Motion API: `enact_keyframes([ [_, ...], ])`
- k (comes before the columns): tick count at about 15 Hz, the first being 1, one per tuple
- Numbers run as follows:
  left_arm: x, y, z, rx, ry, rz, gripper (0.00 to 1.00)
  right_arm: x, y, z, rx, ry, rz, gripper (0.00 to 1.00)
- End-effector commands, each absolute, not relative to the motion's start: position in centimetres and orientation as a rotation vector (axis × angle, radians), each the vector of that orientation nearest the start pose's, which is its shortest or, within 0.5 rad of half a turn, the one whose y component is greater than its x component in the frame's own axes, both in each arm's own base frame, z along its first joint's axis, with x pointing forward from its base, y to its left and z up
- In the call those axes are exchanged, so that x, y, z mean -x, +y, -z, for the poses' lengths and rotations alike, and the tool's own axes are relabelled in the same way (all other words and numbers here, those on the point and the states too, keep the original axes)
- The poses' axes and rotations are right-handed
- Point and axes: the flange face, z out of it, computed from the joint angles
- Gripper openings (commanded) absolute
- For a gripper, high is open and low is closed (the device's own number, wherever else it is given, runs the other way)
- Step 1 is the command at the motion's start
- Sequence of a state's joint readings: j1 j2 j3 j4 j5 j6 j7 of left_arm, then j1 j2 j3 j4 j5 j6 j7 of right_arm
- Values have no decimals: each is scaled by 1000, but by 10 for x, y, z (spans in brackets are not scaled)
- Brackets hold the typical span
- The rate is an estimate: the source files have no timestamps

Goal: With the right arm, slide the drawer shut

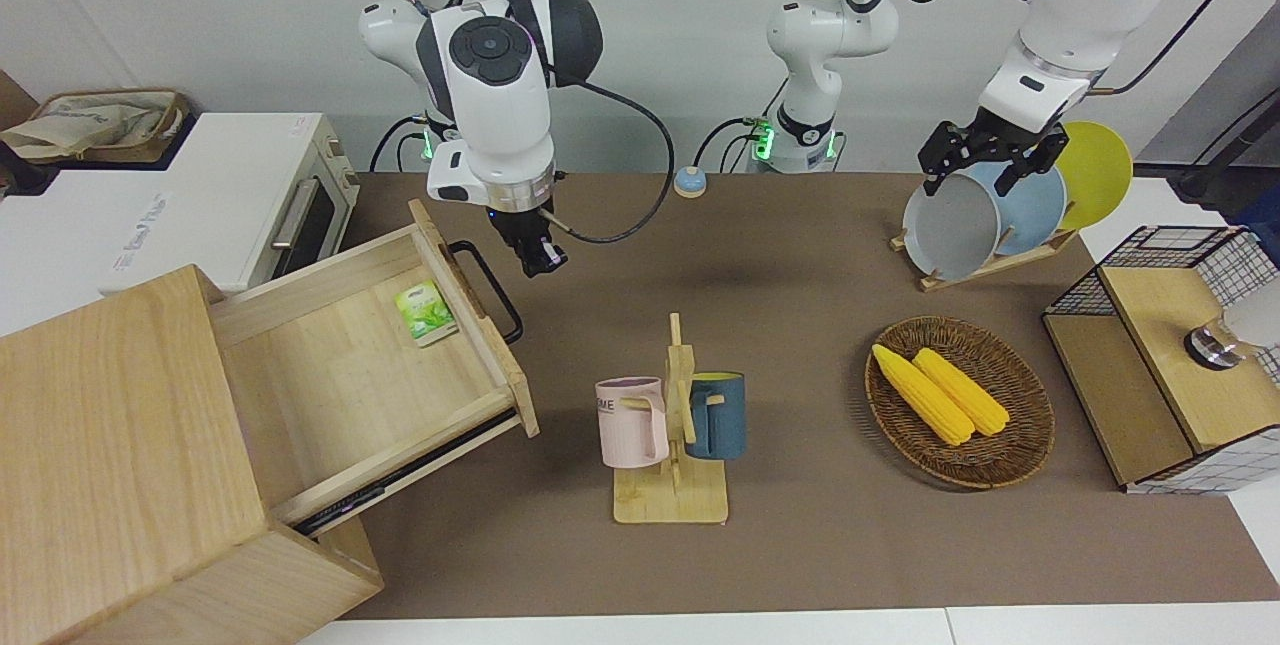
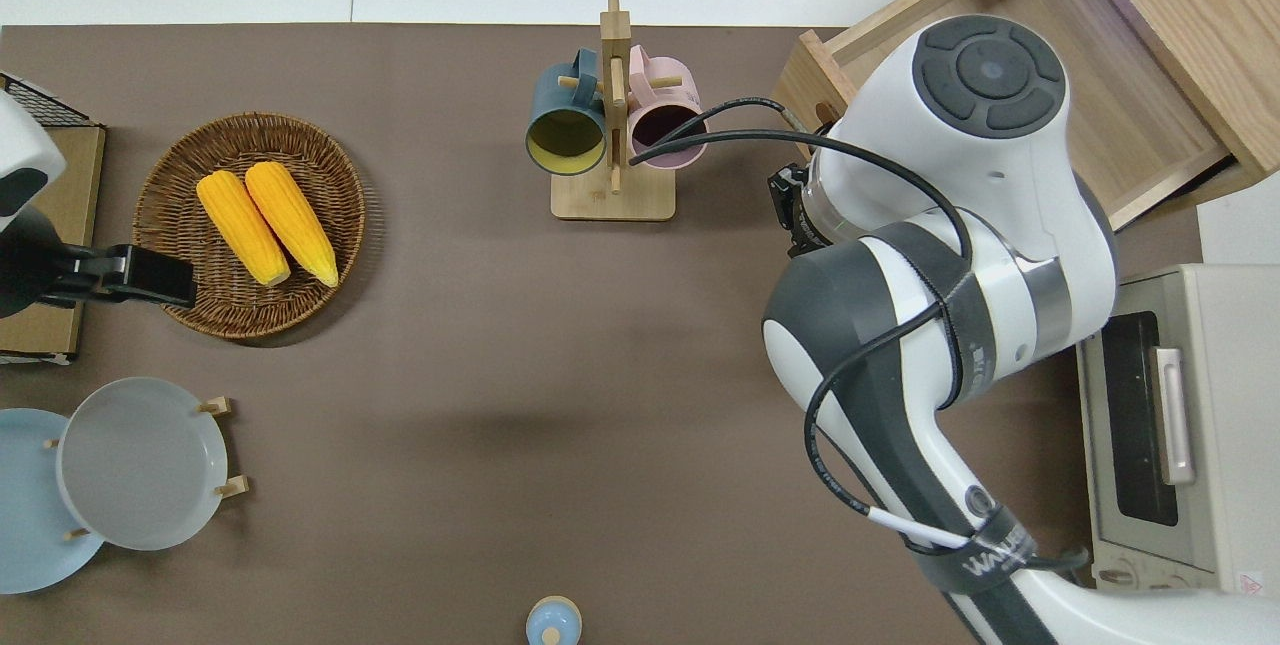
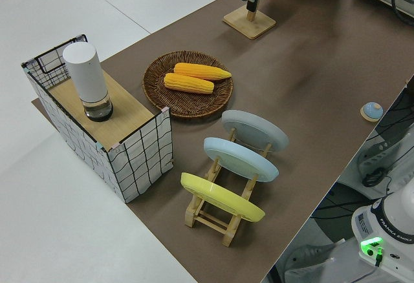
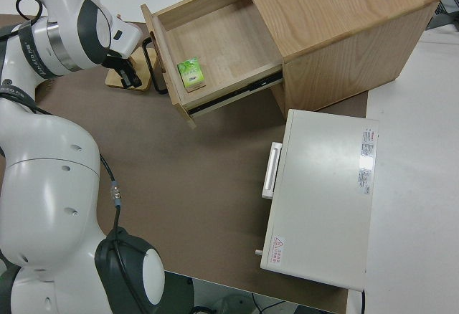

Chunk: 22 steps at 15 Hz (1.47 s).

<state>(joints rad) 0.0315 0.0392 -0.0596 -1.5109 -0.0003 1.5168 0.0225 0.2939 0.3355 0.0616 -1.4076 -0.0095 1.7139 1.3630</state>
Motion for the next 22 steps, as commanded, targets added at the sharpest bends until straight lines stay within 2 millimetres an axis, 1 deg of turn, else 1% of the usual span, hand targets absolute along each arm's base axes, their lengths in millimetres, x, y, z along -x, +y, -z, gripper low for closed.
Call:
enact_keyframes([
  [1,-563,-14,-630,3126,97,-60,993,-627,222,-499,2734,1555,-49,0],
  [3,-563,-14,-630,3126,97,-60,993,-630,220,-493,2738,1555,-39,0],
  [6,-563,-14,-630,3126,97,-60,993,-636,210,-483,2746,1571,-50,0],
  [11,-563,-14,-630,3126,97,-60,993,-645,198,-476,2755,1565,-52,0],
  [12,-563,-14,-630,3126,97,-60,993,-647,196,-478,2773,1549,-29,0],
  [17,-563,-14,-629,3126,97,-62,993,-659,167,-481,2788,1518,25,0],
  [19,-563,-14,-630,3126,97,-60,993,-666,148,-480,2791,1497,35,0],
  [22,-563,-14,-629,3126,97,-62,993,-676,125,-481,2781,1498,49,0],
])
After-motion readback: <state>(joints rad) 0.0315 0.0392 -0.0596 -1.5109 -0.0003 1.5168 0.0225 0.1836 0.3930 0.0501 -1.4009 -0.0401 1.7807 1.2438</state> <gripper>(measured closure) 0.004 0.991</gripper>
